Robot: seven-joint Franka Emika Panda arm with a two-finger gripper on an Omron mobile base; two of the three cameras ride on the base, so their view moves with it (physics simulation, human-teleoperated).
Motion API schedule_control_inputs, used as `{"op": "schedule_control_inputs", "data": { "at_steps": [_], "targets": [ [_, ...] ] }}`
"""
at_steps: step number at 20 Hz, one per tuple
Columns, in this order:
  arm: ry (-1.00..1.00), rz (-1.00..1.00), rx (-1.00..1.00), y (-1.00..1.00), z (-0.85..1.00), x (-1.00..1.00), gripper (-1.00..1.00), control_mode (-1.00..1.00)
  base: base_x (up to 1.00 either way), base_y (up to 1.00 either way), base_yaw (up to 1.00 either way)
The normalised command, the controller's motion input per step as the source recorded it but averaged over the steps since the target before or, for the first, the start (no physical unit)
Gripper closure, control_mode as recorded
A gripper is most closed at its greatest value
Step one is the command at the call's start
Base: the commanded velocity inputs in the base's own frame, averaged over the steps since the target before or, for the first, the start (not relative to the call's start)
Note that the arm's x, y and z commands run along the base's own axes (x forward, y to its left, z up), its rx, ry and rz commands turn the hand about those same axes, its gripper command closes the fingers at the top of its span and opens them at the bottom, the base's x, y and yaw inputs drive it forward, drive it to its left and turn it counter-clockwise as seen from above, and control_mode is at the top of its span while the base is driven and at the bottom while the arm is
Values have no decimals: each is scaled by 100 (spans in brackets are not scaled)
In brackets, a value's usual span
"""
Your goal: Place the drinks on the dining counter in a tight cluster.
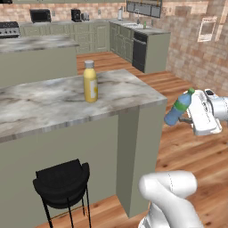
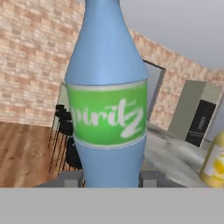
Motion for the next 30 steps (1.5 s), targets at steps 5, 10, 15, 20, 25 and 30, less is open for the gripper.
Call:
{"op": "schedule_control_inputs", "data": {
  "at_steps": [5,10,15,20,25,30],
  "targets": [
    [-5,9,0,6,58,37,100,-100,0,0,0],
    [5,0,-7,23,8,86,100,-100,0,0,0],
    [1,-6,-2,32,0,71,100,-100,0,0,0],
    [0,-7,-4,50,0,51,100,-100,0,0,0],
    [0,-5,-1,9,-4,39,100,-100,0,0,0],
    [0,-1,0,0,-12,40,100,-100,0,0,0]
  ]
}}
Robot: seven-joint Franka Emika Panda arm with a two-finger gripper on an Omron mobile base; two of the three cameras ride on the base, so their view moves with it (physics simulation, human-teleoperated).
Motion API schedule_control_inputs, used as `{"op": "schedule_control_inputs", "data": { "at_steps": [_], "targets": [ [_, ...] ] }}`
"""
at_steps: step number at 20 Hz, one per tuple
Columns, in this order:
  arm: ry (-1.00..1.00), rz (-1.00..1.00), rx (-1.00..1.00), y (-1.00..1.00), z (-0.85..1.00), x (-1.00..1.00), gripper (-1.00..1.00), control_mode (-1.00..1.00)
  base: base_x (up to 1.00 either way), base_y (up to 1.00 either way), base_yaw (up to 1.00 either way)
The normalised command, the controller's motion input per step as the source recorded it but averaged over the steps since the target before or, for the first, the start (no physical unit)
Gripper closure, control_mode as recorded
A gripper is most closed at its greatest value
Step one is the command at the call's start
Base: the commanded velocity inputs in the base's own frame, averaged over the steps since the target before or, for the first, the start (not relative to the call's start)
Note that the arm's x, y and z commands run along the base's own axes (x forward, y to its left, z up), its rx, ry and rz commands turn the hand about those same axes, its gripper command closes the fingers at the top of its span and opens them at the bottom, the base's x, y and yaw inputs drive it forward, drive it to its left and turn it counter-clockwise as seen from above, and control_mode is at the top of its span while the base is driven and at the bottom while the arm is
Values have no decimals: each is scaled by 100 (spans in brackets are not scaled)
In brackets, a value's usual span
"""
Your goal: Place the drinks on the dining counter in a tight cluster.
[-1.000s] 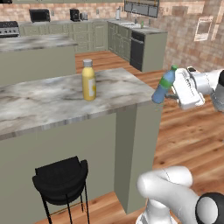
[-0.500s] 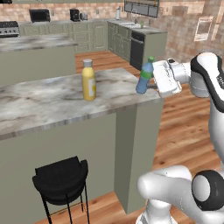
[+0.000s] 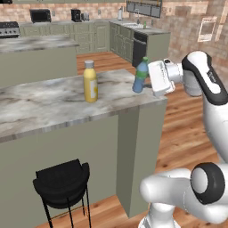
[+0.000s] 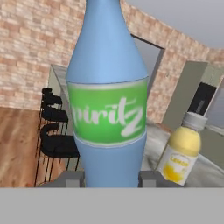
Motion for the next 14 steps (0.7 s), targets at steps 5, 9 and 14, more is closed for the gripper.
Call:
{"op": "schedule_control_inputs", "data": {
  "at_steps": [5,9,14],
  "targets": [
    [15,0,0,0,-19,27,100,-100,0,0,0],
    [10,0,0,1,-16,12,100,-100,0,0,0],
    [2,1,0,13,-21,3,100,-100,0,0,0]
  ]
}}
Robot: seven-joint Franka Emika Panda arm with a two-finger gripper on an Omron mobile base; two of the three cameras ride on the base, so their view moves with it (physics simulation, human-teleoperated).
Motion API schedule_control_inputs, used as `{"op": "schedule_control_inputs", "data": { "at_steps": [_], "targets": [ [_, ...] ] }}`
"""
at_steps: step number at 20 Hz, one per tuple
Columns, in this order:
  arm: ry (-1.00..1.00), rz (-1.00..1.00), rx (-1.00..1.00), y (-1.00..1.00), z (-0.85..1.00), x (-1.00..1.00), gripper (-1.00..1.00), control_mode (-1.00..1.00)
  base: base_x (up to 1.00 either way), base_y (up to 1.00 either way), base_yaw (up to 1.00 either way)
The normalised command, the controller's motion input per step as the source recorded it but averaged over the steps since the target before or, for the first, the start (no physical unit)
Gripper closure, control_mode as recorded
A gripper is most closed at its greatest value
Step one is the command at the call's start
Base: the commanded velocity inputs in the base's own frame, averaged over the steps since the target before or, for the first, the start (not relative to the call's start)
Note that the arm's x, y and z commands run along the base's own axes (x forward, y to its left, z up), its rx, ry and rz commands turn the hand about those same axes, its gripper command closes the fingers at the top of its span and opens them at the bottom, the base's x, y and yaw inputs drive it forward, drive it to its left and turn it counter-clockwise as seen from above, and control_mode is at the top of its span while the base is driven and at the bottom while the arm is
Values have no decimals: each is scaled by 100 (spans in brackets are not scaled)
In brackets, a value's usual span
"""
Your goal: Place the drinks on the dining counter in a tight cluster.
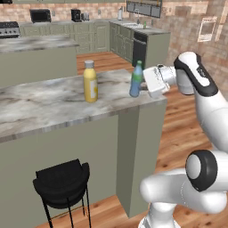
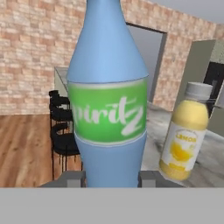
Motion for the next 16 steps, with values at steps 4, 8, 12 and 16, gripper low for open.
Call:
{"op": "schedule_control_inputs", "data": {
  "at_steps": [4,8,12,16],
  "targets": [
    [-1,2,0,27,-30,14,100,-100,0,0,0],
    [0,2,0,31,-34,28,100,-100,0,0,0],
    [0,0,0,19,-4,54,100,-100,0,0,0],
    [0,0,0,14,-1,61,100,-100,0,0,0]
  ]
}}
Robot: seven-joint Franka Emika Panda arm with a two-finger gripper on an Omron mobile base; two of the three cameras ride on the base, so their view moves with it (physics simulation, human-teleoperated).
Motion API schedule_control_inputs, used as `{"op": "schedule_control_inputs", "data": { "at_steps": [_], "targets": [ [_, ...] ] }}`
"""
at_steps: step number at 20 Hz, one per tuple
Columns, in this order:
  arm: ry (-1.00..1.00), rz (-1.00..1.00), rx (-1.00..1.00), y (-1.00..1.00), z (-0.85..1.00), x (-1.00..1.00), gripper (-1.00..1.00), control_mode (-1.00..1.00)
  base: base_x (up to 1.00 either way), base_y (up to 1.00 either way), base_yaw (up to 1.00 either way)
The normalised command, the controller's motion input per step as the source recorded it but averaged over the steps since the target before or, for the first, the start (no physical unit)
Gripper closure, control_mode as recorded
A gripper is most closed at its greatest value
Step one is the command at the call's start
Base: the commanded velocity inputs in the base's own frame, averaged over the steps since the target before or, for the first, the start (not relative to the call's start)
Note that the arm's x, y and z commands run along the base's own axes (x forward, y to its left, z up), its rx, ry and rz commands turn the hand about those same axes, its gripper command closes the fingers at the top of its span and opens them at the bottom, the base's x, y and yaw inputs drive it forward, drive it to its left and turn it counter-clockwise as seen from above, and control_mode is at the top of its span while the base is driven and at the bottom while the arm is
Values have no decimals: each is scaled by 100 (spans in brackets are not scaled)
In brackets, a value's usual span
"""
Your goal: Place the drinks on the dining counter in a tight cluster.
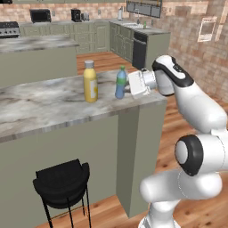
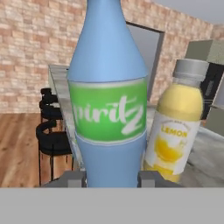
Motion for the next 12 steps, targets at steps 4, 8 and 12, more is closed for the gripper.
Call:
{"op": "schedule_control_inputs", "data": {
  "at_steps": [4,8,12],
  "targets": [
    [4,0,0,5,-5,61,100,-100,0,0,0],
    [6,0,0,0,-4,46,100,-100,0,0,0],
    [5,0,0,3,-10,34,100,-100,0,0,0]
  ]
}}
